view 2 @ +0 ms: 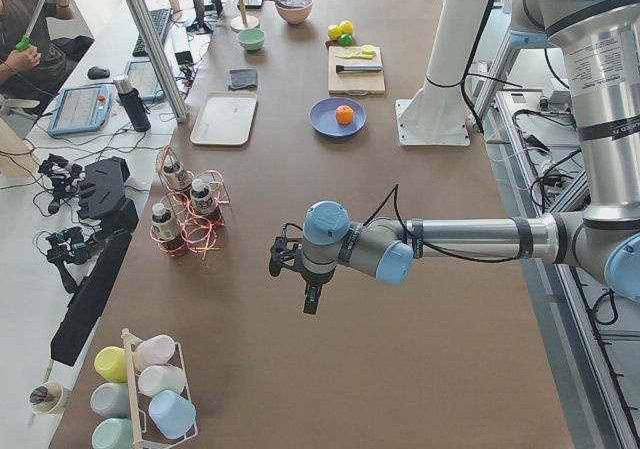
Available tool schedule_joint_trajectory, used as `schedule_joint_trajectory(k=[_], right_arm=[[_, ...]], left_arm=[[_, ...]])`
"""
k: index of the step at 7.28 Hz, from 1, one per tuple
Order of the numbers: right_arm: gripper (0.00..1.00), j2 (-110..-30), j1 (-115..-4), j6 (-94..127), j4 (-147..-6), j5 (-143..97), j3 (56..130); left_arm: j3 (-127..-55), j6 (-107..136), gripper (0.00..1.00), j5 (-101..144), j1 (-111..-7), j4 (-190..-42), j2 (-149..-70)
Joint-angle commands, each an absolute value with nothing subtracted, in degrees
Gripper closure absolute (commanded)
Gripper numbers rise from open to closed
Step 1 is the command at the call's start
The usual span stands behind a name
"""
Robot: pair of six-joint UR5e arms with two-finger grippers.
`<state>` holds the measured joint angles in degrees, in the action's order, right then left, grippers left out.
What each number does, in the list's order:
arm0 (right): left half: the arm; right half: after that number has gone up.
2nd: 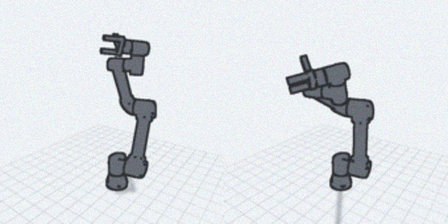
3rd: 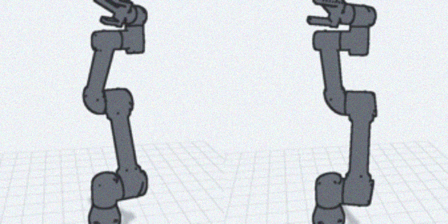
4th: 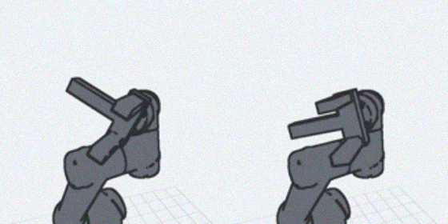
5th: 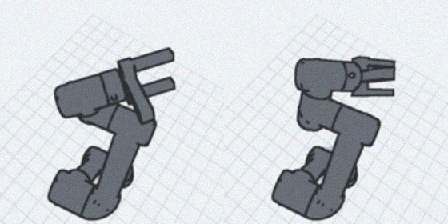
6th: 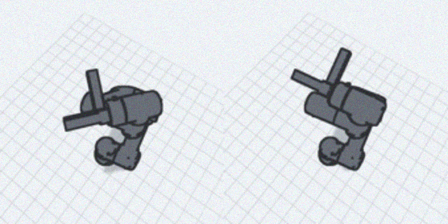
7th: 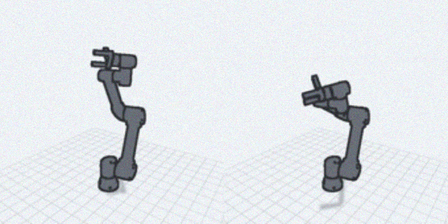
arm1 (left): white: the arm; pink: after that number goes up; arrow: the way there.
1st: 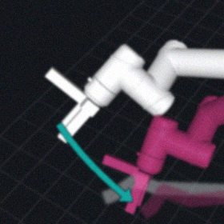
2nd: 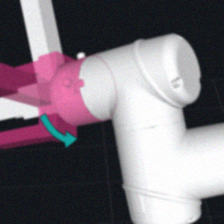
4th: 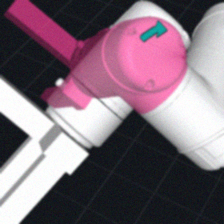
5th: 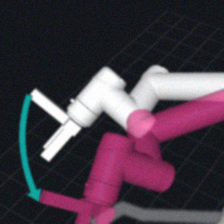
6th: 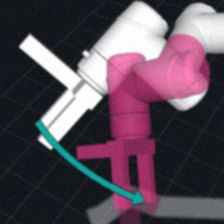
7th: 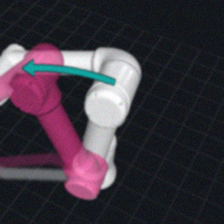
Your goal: Pick orange to plate
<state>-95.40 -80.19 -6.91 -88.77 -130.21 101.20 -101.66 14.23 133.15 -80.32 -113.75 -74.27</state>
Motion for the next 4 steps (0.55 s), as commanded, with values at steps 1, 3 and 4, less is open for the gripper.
schedule_joint_trajectory(k=[1,3,4], right_arm=[[0.00,-95.45,-80.24,-6.86,-88.77,-130.34,101.16],[0.00,-95.54,-80.24,-6.85,-88.77,-130.52,101.16],[0.00,-95.54,-80.24,-6.86,-88.77,-130.52,101.16]], left_arm=[[-102.04,14.24,0.03,133.15,-80.33,-113.82,-74.44],[-102.04,14.24,0.03,133.15,-80.33,-113.91,-74.53],[-101.87,14.06,0.03,133.15,-80.33,-113.91,-74.88]])
